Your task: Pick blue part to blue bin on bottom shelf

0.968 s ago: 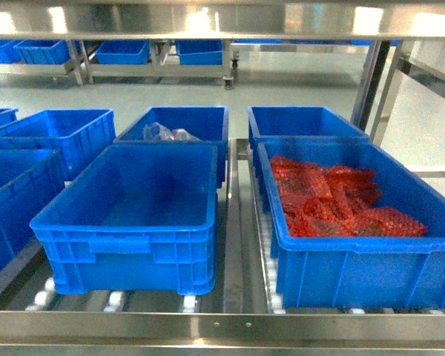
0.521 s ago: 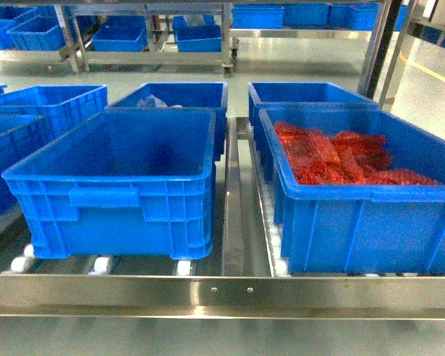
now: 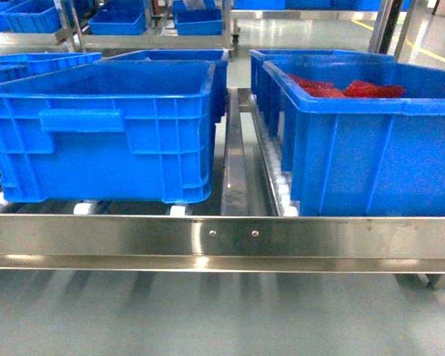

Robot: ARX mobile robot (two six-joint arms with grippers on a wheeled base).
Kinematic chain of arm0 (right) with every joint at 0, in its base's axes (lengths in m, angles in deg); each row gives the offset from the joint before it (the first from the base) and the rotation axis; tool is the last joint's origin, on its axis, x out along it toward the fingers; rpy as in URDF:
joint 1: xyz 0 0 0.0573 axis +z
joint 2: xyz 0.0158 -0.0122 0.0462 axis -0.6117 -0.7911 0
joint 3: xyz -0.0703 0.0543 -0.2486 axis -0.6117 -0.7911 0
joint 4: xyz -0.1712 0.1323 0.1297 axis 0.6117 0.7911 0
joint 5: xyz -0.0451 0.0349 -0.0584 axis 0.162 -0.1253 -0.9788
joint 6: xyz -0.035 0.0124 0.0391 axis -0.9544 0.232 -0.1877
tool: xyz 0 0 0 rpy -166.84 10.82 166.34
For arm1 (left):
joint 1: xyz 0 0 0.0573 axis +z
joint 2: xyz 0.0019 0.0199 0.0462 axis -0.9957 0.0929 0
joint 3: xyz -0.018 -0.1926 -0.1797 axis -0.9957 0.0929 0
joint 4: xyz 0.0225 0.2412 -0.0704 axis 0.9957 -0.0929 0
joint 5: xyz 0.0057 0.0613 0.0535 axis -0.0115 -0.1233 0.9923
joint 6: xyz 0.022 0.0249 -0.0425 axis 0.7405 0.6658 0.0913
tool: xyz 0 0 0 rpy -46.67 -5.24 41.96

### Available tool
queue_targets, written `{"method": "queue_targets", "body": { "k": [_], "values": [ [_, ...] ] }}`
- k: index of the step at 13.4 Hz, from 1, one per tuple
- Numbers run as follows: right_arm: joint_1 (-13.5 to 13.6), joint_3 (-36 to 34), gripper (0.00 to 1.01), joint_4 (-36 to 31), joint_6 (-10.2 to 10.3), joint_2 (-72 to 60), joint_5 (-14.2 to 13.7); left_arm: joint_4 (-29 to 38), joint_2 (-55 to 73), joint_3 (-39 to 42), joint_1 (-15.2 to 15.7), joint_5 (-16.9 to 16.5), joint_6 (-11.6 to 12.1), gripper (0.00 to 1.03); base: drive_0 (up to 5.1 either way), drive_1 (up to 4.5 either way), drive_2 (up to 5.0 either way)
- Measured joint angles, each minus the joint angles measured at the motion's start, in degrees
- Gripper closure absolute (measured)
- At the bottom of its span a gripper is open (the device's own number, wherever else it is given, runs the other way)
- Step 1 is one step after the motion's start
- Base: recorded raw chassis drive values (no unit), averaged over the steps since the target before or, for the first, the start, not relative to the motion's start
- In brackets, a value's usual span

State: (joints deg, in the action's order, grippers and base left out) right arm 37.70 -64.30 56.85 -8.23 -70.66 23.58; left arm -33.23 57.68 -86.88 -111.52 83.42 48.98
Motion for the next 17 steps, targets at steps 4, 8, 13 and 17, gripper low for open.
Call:
{"method": "queue_targets", "body": {
  "k": [4, 8, 13, 17],
  "values": [
    [0.0, 0.0, 0.03, 0.0, 0.0, 0.0, 0.0, 0.1, -0.1, 0.0, 0.0, 0.0, 0.0, 0.6, 0.0, 0.0, 0.0],
    [0.0, 0.0, 0.03, 0.0, 0.0, 0.0, 0.0, 0.1, -0.1, 0.0, 0.0, 0.0, 0.0, 0.6, 0.0, 2.09, -2.1],
    [0.0, 0.0, 0.03, 0.0, 0.0, 0.0, 0.0, 0.0, 0.0, 0.0, 0.0, 0.0, 0.0, 0.6, 0.0, 4.18, -4.2],
    [0.0, 0.0, 0.03, 0.0, 0.0, 0.0, 0.0, 0.0, 0.3, 0.0, 0.0, 0.0, 0.0, 0.6, 0.0, 4.18, -4.2]
  ]
}}
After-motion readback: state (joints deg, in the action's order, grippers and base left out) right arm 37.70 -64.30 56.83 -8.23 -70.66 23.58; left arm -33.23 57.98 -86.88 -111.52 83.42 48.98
